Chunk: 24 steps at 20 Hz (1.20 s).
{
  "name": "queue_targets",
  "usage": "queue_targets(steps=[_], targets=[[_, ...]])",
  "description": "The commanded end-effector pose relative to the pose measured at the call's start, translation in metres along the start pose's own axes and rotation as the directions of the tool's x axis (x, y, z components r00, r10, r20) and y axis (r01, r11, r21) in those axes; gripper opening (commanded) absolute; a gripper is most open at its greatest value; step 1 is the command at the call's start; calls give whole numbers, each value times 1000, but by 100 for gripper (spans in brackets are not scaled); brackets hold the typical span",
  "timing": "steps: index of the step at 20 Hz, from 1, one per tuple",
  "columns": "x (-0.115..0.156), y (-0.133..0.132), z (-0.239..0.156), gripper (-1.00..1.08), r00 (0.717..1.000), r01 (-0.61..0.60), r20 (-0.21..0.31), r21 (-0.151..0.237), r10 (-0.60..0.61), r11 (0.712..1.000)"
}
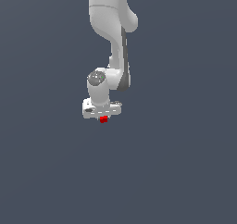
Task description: Pick up the red cube and move it to a goal position.
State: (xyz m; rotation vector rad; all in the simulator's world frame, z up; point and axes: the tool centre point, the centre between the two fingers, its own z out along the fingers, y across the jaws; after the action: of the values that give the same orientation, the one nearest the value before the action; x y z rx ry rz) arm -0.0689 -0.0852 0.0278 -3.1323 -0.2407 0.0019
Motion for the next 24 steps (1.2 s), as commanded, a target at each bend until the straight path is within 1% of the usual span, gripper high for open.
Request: queue_targets(steps=[1, 5, 15, 19, 24], targets=[[10, -8, -7, -100, 1000, 1, -1, 0, -1, 1000], [32, -26, -21, -100, 1000, 1, -1, 0, -1, 1000], [97, -76, -60, -100, 1000, 2, -1, -1, -2, 1000], [114, -87, -70, -100, 1000, 2, -1, -1, -2, 1000], [125, -95, -76, -100, 1000, 2, -1, -1, -2, 1000]])
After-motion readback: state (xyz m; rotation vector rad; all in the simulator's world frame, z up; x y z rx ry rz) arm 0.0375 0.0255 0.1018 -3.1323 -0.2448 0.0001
